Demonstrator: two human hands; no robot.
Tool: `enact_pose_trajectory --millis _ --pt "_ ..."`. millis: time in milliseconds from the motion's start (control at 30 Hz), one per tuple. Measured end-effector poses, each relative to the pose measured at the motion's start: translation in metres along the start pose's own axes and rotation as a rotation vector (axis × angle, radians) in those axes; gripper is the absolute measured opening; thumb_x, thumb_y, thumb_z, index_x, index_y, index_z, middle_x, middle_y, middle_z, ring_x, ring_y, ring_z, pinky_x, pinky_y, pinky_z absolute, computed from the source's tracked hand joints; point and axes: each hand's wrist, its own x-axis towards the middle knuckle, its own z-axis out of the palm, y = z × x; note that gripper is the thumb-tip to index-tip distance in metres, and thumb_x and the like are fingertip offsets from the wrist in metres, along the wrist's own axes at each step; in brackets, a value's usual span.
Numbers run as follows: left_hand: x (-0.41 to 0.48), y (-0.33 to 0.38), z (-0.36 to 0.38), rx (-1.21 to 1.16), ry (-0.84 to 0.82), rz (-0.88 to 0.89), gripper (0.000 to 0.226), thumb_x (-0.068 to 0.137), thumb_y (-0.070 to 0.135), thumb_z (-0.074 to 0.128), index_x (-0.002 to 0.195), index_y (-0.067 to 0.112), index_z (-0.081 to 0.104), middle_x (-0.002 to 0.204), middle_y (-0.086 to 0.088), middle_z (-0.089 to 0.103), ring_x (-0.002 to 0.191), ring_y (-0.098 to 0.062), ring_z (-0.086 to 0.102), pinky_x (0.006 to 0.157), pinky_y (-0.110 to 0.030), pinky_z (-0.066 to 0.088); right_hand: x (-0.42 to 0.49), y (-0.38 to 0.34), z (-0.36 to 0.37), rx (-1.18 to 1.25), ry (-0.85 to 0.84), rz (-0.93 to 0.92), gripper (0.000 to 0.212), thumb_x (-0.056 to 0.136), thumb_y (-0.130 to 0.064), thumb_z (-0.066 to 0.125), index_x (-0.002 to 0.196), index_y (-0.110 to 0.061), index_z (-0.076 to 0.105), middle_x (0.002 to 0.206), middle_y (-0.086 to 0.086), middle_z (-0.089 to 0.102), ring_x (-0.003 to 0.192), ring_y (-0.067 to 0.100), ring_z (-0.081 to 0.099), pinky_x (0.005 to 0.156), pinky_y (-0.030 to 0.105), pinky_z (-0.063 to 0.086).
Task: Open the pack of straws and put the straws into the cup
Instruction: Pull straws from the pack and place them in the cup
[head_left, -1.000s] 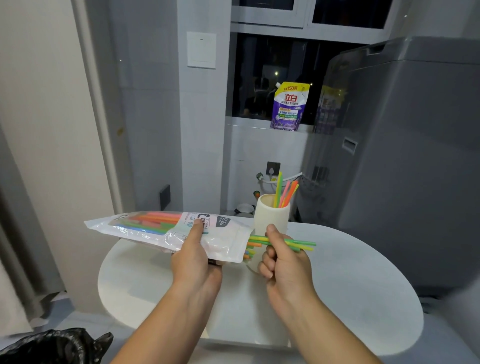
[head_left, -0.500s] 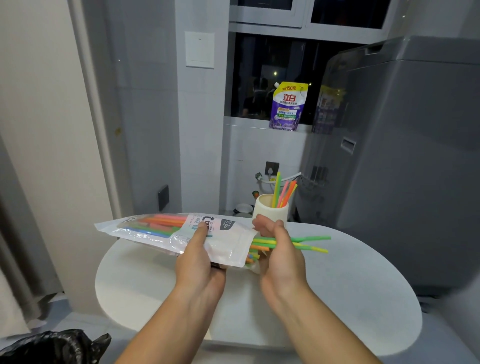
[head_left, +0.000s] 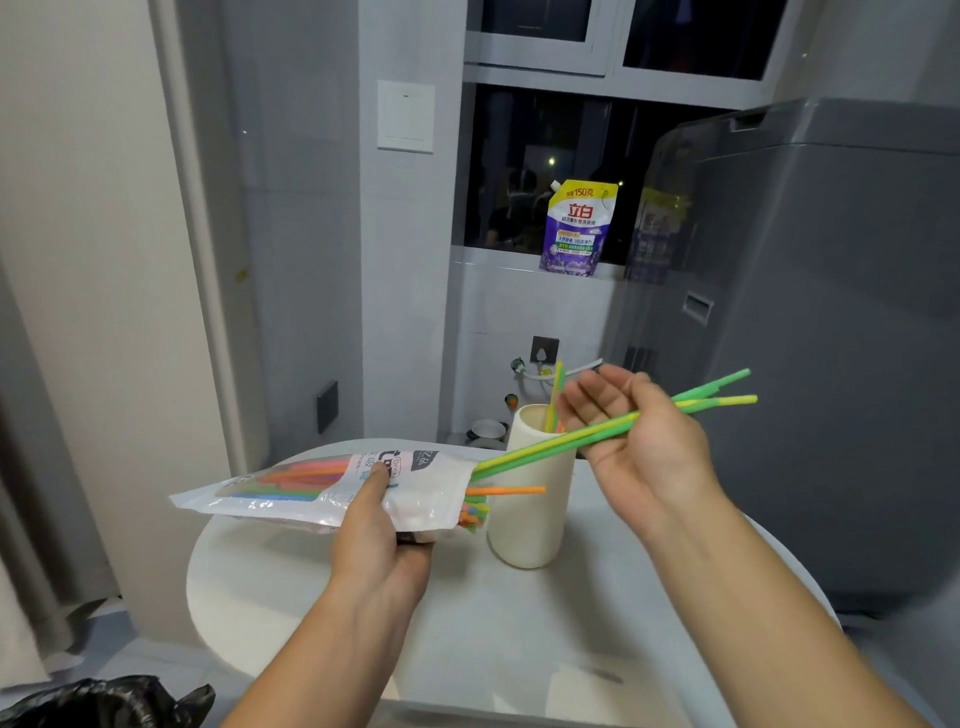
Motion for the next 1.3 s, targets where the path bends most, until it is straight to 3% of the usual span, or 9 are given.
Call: enact_pose_trajectory --millis 167,300,500,700,833,933,1100,1200,1300 --pt "0.006 0.004 0.001 -0.025 0.017 0.014 0.040 0.106 0.016 0.064 0.145 0.014 0.059 0.100 -0.001 0.075 0.053 -0.011 0.075 0.037 -0.020 0.049 0.010 -0.019 -0.004 -0.054 0.040 -0.048 0.030 0.106 -0.020 0.040 0.092 -0.002 0.059 0.055 0.009 0.066 0.048 0.021 0.067 0.055 0.034 0.061" --pt "0.008 0.009 0.000 -0.047 0.049 0.023 0.038 0.105 0.015 0.066 0.142 0.016 0.059 0.103 -0.001 0.075 0.077 -0.015 0.074 0.037 -0.022 0.052 0.018 -0.041 -0.010 -0.055 0.068 -0.105 0.036 0.108 -0.024 0.038 0.089 -0.003 0.060 0.052 0.007 0.064 0.047 0.019 0.065 0.058 0.034 0.062" --pt "0.008 0.007 -0.003 -0.054 0.077 0.025 0.045 0.104 0.015 0.067 0.147 0.016 0.057 0.134 -0.006 0.074 0.091 -0.019 0.074 0.041 -0.026 0.057 0.031 -0.062 -0.004 -0.122 0.069 -0.192 0.036 0.107 -0.027 0.038 0.091 -0.005 0.061 0.053 0.006 0.064 0.051 0.020 0.067 0.061 0.035 0.061" --pt "0.005 0.000 -0.002 -0.008 0.049 0.023 0.047 0.103 0.017 0.068 0.148 0.016 0.057 0.135 -0.008 0.074 0.112 -0.026 0.073 0.054 -0.034 0.065 0.043 -0.074 0.024 -0.311 0.052 -0.356 0.033 0.107 -0.027 0.039 0.091 -0.008 0.061 0.052 0.006 0.066 0.052 0.022 0.068 0.069 0.039 0.063" --pt "0.005 -0.003 -0.003 0.006 0.049 0.018 0.045 0.102 0.016 0.069 0.146 0.018 0.058 0.133 -0.007 0.075 0.099 -0.022 0.075 0.052 -0.030 0.063 0.052 -0.070 0.036 -0.491 0.044 -0.410 0.034 0.106 -0.027 0.036 0.090 -0.008 0.060 0.053 0.006 0.068 0.051 0.022 0.069 0.062 0.035 0.062" --pt "0.006 -0.006 -0.004 0.012 0.034 0.028 0.045 0.102 0.015 0.069 0.145 0.018 0.058 0.131 -0.007 0.075 0.095 -0.022 0.075 0.068 -0.036 0.065 0.058 -0.058 0.040 -0.648 0.052 -0.351 0.037 0.107 -0.030 0.036 0.093 -0.008 0.061 0.061 0.008 0.074 0.063 0.025 0.075 0.064 0.036 0.063" --pt "0.008 -0.007 -0.005 0.004 -0.001 0.059 0.048 0.103 0.014 0.068 0.149 0.018 0.056 0.134 -0.009 0.074 0.119 -0.029 0.073 0.101 -0.054 0.057 0.070 -0.032 0.036 -0.894 0.087 -0.295 0.036 0.107 -0.032 0.039 0.094 -0.015 0.068 0.093 0.004 0.076 0.091 0.021 0.072 0.074 0.034 0.059" --pt "0.007 -0.008 -0.006 0.017 -0.009 0.052 0.047 0.103 0.014 0.068 0.149 0.017 0.057 0.134 -0.009 0.074 0.121 -0.030 0.072 0.103 -0.055 0.057 0.075 -0.020 0.032 -1.106 0.077 -0.258 0.035 0.104 -0.038 0.042 0.109 -0.017 0.069 0.095 -0.003 0.063 0.081 0.009 0.055 0.062 0.026 0.040" --pt "0.007 -0.007 -0.007 0.040 -0.022 0.035 0.045 0.103 0.015 0.067 0.148 0.016 0.058 0.133 -0.010 0.075 0.121 -0.031 0.073 0.102 -0.055 0.057 0.080 -0.010 0.026 -1.228 0.049 -0.164 0.040 0.101 -0.041 0.048 0.119 -0.009 0.064 0.103 0.010 0.065 0.077 0.014 0.056 0.076 0.035 0.043"
